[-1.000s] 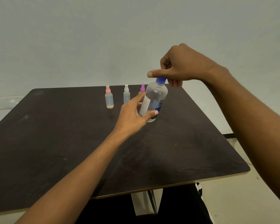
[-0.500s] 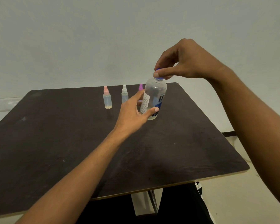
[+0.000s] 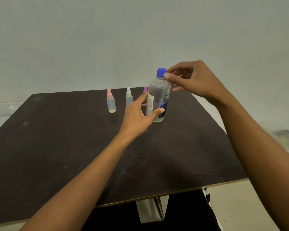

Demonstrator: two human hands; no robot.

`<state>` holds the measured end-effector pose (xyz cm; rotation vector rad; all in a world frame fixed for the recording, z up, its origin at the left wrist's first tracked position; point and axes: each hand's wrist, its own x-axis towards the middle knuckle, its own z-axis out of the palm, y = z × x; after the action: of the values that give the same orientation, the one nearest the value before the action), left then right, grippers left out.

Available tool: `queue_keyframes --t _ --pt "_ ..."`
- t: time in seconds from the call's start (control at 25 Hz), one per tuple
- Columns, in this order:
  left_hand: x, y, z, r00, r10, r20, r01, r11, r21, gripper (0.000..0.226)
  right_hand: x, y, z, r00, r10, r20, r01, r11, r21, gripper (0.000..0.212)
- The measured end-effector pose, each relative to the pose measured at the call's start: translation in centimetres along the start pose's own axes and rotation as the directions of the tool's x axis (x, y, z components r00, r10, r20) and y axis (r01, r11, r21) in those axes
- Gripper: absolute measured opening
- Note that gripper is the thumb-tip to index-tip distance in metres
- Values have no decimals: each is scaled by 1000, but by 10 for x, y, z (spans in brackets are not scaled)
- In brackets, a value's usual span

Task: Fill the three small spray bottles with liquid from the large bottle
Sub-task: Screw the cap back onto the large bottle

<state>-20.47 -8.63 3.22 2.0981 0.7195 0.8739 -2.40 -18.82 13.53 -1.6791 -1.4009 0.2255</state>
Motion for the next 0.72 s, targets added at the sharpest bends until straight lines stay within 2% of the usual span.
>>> queue_keyframes --t 0.16,0.48,0.72 --pt "3 -1 7 1000 7 10 -6 1000 -23 78 -22 31 15 998 60 3 -60 993 106 51" --pt "27 -3 45 998 -4 56 7 999 -47 71 -20 66 4 994 106 -40 -99 985 142 54" --pt "78 -11 98 991 -61 117 70 995 -72 70 1 117 -16 980 188 -60 -175 969 176 51"
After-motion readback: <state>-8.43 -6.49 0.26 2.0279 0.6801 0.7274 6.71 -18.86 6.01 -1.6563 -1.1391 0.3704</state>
